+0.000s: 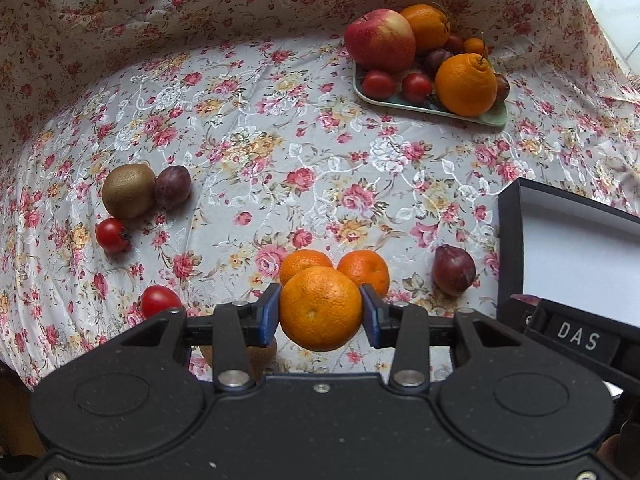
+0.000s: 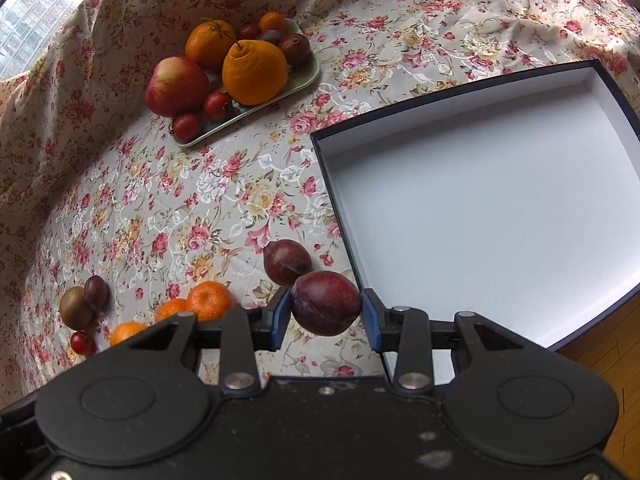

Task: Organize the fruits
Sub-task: 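Carry the plum in the right tool and mandarin in the left tool over the box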

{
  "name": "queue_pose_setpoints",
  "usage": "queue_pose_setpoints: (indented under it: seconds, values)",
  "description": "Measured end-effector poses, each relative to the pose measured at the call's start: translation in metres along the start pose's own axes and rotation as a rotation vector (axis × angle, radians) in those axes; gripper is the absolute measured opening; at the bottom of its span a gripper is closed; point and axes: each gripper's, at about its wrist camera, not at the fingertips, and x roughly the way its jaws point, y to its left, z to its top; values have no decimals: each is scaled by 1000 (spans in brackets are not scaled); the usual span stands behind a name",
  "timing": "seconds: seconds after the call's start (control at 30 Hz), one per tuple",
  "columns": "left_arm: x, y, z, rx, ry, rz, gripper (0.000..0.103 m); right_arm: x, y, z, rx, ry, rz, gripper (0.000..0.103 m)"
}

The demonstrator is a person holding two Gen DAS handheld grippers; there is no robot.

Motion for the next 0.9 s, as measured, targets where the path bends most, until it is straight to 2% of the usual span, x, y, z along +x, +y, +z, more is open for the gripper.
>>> queue_pose_setpoints:
  seconds: [0.57, 0.9]
  values:
    - [0, -79, -14, 119, 17, -53, 49, -11, -101, 14, 189, -11, -78, 39]
    - [3, -118, -24, 169, 46, -117, 49, -19, -146, 13, 247, -20, -106, 39]
